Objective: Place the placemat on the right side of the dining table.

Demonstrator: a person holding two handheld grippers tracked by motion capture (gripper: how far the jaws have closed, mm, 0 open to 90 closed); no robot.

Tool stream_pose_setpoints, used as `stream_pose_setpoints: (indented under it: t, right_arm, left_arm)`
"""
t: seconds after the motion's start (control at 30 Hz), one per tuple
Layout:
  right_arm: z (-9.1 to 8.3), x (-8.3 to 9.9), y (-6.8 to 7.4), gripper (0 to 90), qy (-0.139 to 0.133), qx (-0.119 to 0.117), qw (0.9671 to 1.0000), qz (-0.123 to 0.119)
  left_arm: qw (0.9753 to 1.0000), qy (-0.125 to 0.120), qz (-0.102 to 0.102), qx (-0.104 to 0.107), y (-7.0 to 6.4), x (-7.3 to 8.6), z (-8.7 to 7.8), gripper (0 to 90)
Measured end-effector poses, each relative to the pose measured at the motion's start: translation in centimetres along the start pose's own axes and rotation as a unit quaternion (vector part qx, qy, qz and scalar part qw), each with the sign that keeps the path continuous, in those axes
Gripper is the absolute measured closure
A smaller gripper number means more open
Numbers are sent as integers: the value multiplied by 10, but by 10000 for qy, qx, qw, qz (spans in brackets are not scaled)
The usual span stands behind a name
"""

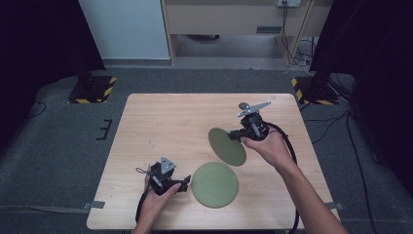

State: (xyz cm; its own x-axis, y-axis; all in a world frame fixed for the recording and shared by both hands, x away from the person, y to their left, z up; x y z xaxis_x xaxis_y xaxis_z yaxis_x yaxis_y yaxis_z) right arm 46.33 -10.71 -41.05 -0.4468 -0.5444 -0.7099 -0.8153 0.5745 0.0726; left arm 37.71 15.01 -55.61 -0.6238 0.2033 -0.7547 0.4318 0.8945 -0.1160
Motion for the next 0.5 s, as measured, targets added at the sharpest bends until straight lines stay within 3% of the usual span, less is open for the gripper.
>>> stream_pose_setpoints:
  t: [0.2,0.5]
  right_arm:
    - [-8,-5,-7,860,-131,89,9999,64]
    - [-17,-6,-21,860,-278,401,9984,291]
  left_arm:
    - [9999,10,-125,-115,11,1,-2,33]
    - [9992,6,-323,-253,25,2,-5,32]
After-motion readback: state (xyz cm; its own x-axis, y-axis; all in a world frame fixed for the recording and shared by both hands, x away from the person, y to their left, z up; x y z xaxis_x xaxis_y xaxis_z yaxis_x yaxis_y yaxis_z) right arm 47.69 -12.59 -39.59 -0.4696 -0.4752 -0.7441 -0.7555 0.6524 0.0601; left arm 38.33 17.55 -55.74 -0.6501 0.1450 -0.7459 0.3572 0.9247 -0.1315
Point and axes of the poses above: each handheld gripper's, and its own axes: z roughly forward along the jaws, x roughly out of its underside, y roughly to its left, the point moved 5 cm from there along z, roughly forward along the jaws, and after that the axes turned 6 degrees about -z, right-handed, at the moved point
